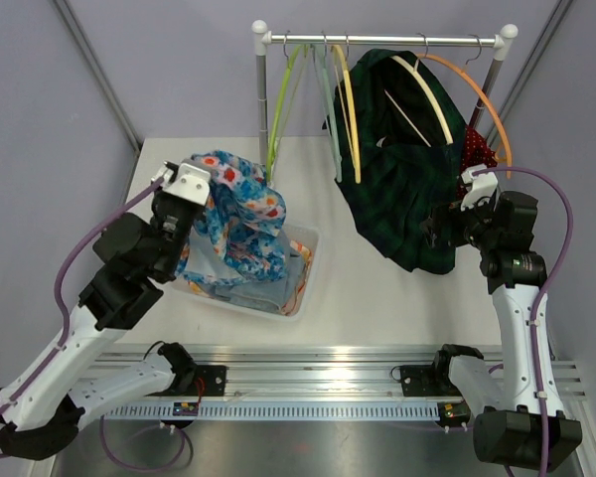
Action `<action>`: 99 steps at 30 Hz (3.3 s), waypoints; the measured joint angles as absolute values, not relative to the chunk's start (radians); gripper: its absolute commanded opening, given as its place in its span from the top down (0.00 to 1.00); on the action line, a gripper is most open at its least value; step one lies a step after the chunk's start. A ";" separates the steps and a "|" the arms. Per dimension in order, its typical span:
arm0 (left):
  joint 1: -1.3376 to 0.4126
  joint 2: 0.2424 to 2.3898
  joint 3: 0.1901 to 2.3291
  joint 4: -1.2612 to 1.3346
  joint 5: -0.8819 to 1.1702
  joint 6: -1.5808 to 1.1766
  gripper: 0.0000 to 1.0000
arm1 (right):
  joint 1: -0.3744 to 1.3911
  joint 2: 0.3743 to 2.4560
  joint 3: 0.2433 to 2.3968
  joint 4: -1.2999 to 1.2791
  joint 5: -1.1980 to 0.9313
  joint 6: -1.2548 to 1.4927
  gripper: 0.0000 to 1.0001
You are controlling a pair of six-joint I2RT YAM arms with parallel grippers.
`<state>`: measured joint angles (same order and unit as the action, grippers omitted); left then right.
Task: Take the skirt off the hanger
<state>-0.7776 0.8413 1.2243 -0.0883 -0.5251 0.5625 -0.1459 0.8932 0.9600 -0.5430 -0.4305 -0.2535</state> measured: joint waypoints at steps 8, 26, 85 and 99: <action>-0.775 0.562 0.899 -0.284 -0.355 0.313 1.00 | -0.147 0.894 0.959 -0.543 -0.431 -0.254 0.00; -0.535 1.262 0.812 -0.379 0.023 0.089 0.96 | -0.149 0.869 0.959 -0.553 -0.503 -0.269 0.00; -0.542 0.478 0.614 -0.290 -0.062 0.056 0.01 | 0.047 1.889 2.394 -1.011 -0.349 -0.272 1.00; -0.542 0.506 0.614 -0.278 -0.046 -0.027 0.01 | 0.048 1.753 2.366 -0.983 -0.353 -0.197 1.00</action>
